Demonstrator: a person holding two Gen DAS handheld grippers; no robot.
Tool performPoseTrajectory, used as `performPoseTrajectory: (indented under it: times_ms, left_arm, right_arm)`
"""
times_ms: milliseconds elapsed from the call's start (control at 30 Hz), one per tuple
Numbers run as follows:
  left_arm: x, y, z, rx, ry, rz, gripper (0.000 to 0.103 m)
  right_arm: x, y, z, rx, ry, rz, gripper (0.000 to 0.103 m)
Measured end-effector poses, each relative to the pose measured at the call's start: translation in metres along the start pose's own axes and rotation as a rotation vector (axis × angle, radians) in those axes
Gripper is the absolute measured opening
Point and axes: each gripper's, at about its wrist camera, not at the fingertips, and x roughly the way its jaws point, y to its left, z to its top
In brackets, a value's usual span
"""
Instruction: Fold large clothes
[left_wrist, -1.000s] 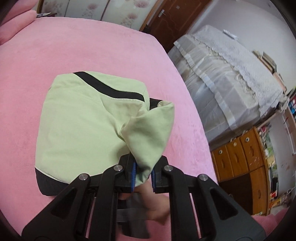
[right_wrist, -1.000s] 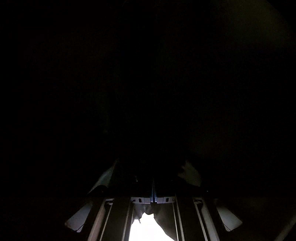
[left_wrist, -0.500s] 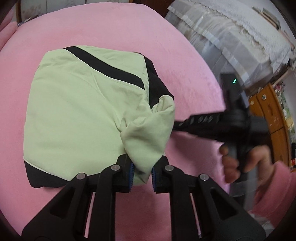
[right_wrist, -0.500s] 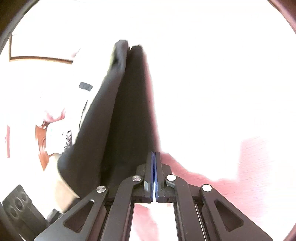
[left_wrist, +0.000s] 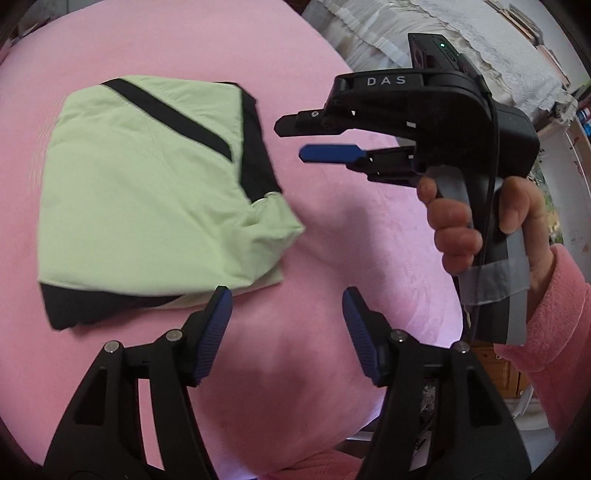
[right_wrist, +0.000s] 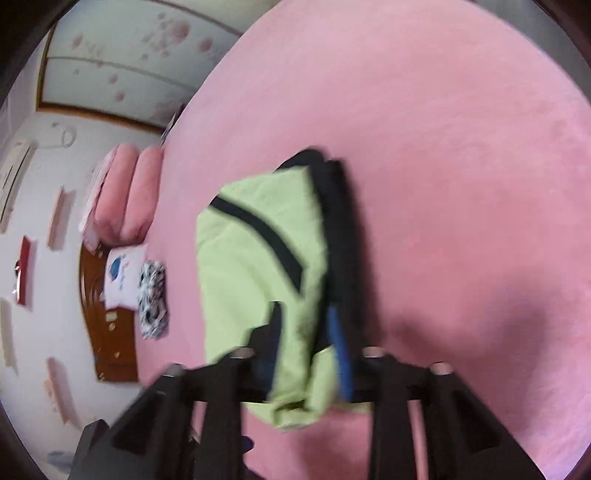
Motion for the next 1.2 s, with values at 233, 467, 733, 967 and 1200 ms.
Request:
performPoseTrajectory:
  times_ms: [233,467,733,967,1200]
  left_arm:
    - [-0.026,0.062,-0.011,-0.164,-0.039,0.134,0.059]
    - [-0.052,0.119,-0.014,-0.294,-0.098,0.242,0.059]
    - [-0.054,0.137,-0.015,-0.326,-0.102,0.280,0.059]
    - [-0.048,0.138,-0.003,-0.274,-0.079,0.304,0.059]
    - [-0.048,0.139,0.000,-0.239,-0.060,0.316,0.059]
  right_arm:
    - [0.076,0.030,-0.018,-0.070,0.132,-0.206,0.041]
    - [0.124,0.033,-0.015,-0.048,0.154,-0.183,0.014]
    - [0.083,0.042,-0.022,-0.004,0.018,-0.150,0.003]
    - [0.061,0.042,-0.039,-0.017,-0.028,-0.248,0.003]
    - [0.078,0.017,-0.041,-0.093,-0.058,-0.476,0.003]
